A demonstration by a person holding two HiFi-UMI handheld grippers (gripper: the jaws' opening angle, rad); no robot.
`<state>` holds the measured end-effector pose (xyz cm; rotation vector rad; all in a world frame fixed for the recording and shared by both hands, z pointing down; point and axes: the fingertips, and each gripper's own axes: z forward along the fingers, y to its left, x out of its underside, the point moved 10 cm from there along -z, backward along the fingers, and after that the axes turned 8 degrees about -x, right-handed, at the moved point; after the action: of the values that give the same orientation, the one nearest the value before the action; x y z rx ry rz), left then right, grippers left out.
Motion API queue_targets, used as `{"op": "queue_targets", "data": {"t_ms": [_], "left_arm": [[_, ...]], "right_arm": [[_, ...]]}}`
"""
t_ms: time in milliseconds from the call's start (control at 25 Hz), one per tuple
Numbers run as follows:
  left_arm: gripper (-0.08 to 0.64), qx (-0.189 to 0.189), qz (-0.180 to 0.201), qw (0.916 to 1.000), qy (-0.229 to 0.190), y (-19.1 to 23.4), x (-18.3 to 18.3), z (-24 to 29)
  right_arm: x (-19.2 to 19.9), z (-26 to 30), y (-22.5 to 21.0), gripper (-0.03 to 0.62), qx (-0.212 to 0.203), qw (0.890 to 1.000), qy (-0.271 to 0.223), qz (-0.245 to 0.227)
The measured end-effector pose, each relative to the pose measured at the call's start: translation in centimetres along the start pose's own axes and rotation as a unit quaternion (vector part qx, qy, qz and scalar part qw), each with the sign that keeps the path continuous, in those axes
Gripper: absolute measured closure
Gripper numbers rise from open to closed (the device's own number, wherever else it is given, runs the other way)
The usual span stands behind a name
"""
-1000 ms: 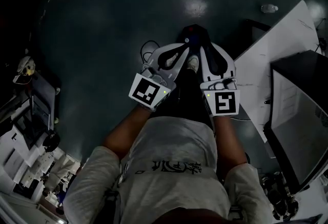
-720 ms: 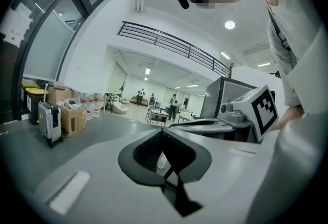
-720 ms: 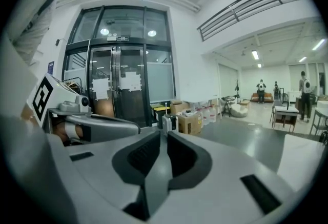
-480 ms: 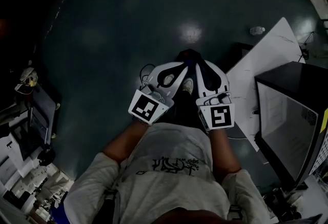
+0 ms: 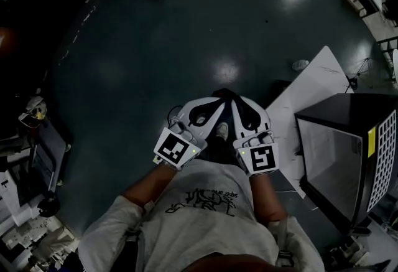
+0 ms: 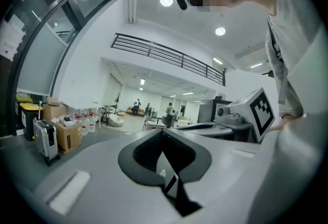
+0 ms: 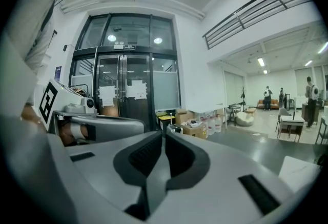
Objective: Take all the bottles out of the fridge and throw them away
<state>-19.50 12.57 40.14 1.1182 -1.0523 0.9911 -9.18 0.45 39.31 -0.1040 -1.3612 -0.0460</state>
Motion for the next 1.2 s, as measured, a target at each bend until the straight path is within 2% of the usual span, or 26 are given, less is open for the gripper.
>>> {"op": "queue_targets", "data": {"t_ms": [160,320,520,640,880,1080,1200], "left_arm": [[0.554,0.008,0.006,0.9999,-0.009,-0.9,-1.8,-0.2],[0.554,0.015,0.029,0.999,-0.031,-1.3,-3.2,-0.3],[0.553,0.021,0.013,0.9991,-0.035,-2.5,-5.4,-0.1],[0.554,0.023,0.026,0.9981,-0.05,-3.0,-6.2,0.1],[0.554,0.034,0.031,0.9966,-0.068,-3.9,-7.5,0.2],[0.554,0.04,0.028,0.9967,-0.065,-5.0,-8.5,0.2],[0.554,0.042,0.044,0.9958,-0.068,-5.2,-8.9,0.2]], "right_arm": [[-2.0,-0.9,0.0,0.566,-0.006,1.0,-0.008,-0.004],[-4.0,-1.7,-0.2,0.568,-0.009,1.0,-0.015,-0.01],[-5.9,-2.8,-0.6,0.569,-0.013,0.999,-0.019,-0.022],[-6.6,-3.6,-1.0,0.569,-0.011,1.0,-0.022,-0.017],[-8.1,-4.8,-1.3,0.571,-0.015,0.999,-0.022,-0.027],[-9.4,-5.8,-1.3,0.571,-0.022,0.999,-0.023,-0.043],[-10.3,-6.3,-1.3,0.571,-0.029,0.998,-0.025,-0.049]]}}
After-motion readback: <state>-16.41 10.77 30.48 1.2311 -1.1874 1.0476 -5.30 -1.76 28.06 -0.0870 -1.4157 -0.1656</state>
